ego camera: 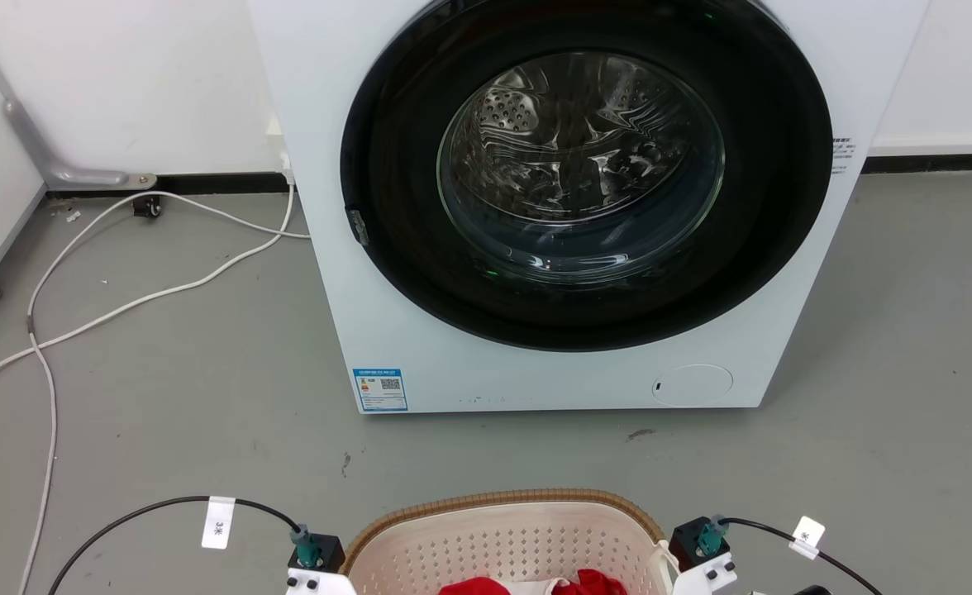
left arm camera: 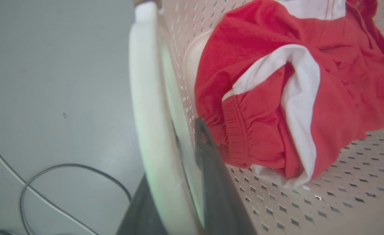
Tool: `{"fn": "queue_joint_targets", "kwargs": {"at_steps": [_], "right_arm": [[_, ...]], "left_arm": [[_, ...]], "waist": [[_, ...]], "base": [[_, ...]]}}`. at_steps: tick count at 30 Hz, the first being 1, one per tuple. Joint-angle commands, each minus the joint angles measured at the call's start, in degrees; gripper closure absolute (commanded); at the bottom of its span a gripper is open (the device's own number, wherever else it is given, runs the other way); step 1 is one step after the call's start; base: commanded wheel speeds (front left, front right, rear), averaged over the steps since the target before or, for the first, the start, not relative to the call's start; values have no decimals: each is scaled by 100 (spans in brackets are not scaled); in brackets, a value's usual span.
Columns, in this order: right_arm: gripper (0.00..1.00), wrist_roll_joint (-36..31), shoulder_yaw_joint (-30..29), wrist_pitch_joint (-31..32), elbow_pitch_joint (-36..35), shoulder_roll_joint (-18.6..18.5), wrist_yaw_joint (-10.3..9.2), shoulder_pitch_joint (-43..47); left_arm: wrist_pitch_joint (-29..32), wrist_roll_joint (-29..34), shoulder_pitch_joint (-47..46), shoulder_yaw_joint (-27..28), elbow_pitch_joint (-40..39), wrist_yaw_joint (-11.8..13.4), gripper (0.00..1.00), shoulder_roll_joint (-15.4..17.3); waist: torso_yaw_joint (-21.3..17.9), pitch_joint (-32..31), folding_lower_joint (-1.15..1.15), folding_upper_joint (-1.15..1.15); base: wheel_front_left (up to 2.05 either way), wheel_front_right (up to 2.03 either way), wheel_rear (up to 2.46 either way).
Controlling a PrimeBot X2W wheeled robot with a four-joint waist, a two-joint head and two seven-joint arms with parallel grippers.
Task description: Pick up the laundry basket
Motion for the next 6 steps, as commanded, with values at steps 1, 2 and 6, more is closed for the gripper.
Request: {"fn": "queue_joint_targets", "kwargs": {"at_steps": [1,2,6], "right_arm": [[100,-17,22,-43,29,-84,14,-72],[100,-15,25,-47,30,-85,14,-74],[100,-10,37,-50,36,-90,14,-79]], "left_arm": [[-5,26,-60,-57,21,-57,100,72],[-10,12,-62,-65,20,-57,100,74],[-23,-19,-69,-101,21,-56,100,78]], "waist": [[0,2,0,0],[1,3,0,0],[11,7,0,0]], "base": [[0,0,0],[0,0,0],[0,0,0]]}}
